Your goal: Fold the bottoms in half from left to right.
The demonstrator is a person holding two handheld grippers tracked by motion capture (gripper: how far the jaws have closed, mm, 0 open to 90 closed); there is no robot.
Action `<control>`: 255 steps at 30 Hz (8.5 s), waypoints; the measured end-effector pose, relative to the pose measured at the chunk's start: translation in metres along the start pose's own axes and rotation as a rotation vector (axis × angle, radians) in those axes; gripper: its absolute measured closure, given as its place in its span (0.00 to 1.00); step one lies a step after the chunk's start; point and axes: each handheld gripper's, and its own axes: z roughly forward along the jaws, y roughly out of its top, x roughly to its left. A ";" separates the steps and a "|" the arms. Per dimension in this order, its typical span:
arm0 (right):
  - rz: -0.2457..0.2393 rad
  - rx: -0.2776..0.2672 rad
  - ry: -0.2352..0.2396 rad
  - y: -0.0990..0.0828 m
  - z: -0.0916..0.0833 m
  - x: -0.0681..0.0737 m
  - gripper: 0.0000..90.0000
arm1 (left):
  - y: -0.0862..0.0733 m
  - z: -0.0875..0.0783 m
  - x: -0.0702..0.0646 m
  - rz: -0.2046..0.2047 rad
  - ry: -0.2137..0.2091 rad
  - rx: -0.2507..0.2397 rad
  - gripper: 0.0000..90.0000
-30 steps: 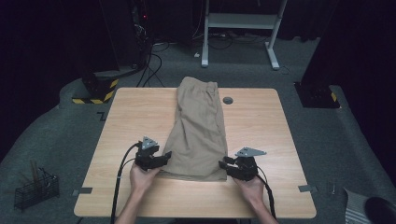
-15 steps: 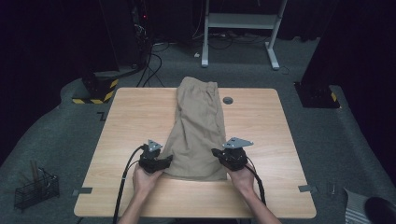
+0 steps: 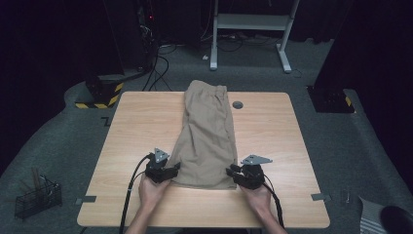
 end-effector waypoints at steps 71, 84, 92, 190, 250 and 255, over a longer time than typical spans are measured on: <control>0.006 0.080 -0.106 0.007 -0.009 -0.026 0.81 | 0.017 -0.007 0.007 -0.075 -0.083 0.030 0.65; 0.067 0.067 -0.146 0.036 0.028 -0.043 0.87 | 0.047 0.023 0.009 -0.097 -0.080 0.019 0.76; 0.027 0.097 -0.148 0.024 0.018 -0.046 1.00 | 0.034 0.012 0.008 -0.051 -0.099 0.059 0.99; 0.056 0.057 -0.140 0.049 0.020 -0.047 0.77 | 0.047 0.034 0.007 -0.063 -0.101 0.027 0.70; 0.023 0.079 -0.292 0.020 0.023 -0.053 0.56 | 0.062 0.062 -0.023 0.093 -0.091 0.047 0.44; 0.043 0.074 -0.287 0.021 0.022 -0.059 0.56 | 0.065 0.062 -0.018 0.052 -0.128 0.053 0.43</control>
